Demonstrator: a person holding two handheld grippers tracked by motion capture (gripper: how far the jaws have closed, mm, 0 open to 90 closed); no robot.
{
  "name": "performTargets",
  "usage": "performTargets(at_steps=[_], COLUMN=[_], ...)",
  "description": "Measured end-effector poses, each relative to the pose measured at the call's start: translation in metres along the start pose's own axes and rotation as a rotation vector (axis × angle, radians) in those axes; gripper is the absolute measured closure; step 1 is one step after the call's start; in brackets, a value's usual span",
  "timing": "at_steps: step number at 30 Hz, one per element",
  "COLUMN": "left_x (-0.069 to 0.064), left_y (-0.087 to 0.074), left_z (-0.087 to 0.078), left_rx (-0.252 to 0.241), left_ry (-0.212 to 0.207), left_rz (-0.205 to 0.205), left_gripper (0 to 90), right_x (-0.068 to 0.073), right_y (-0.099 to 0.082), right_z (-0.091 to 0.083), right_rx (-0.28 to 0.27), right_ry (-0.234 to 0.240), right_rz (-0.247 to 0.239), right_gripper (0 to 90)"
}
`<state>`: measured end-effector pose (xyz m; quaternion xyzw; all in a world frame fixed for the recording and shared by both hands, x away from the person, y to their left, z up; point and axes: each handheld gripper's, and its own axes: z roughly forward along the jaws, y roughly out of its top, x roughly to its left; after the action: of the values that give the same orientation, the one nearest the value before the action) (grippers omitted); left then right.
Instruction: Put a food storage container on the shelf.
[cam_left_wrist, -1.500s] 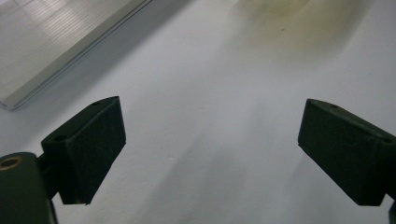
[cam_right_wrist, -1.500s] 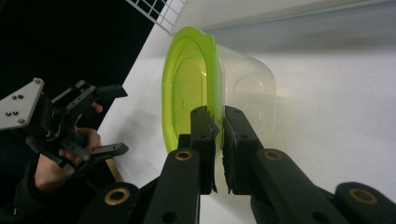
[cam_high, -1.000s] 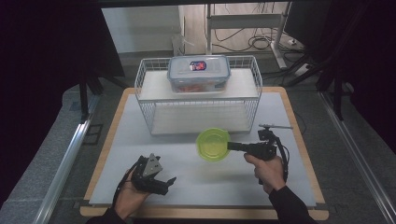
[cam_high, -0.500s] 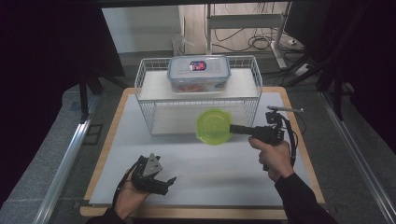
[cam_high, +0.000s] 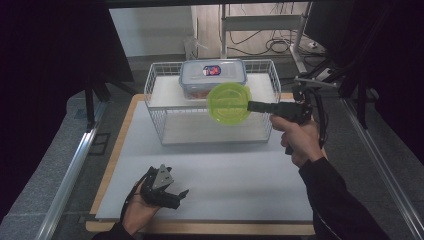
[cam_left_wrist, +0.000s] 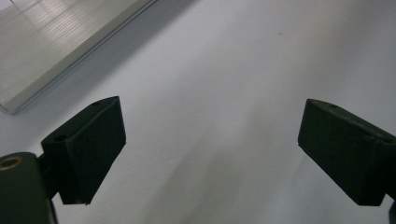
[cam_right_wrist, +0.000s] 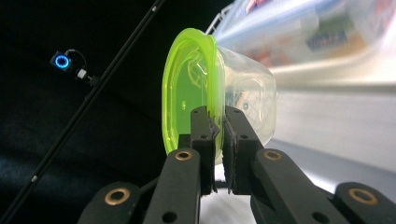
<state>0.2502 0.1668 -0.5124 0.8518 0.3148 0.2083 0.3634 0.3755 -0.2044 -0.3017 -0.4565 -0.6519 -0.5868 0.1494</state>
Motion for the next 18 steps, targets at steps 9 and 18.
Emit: performTargets(at_steps=[9, 18], left_x=[0.0, 0.0], left_y=[0.0, 0.0], left_z=[-0.001, -0.002], left_rx=[-0.006, -0.008], left_ry=[-0.006, -0.014], left_rz=[-0.004, 0.001], left_gripper=[7.4, 7.5], right_x=[0.016, 0.012], right_y=[0.049, 0.089], right_z=[0.02, 0.052], right_rx=[-0.049, -0.09], right_ry=[-0.014, -0.032], right_rz=[0.005, 0.094], right_gripper=[84.0, 84.0])
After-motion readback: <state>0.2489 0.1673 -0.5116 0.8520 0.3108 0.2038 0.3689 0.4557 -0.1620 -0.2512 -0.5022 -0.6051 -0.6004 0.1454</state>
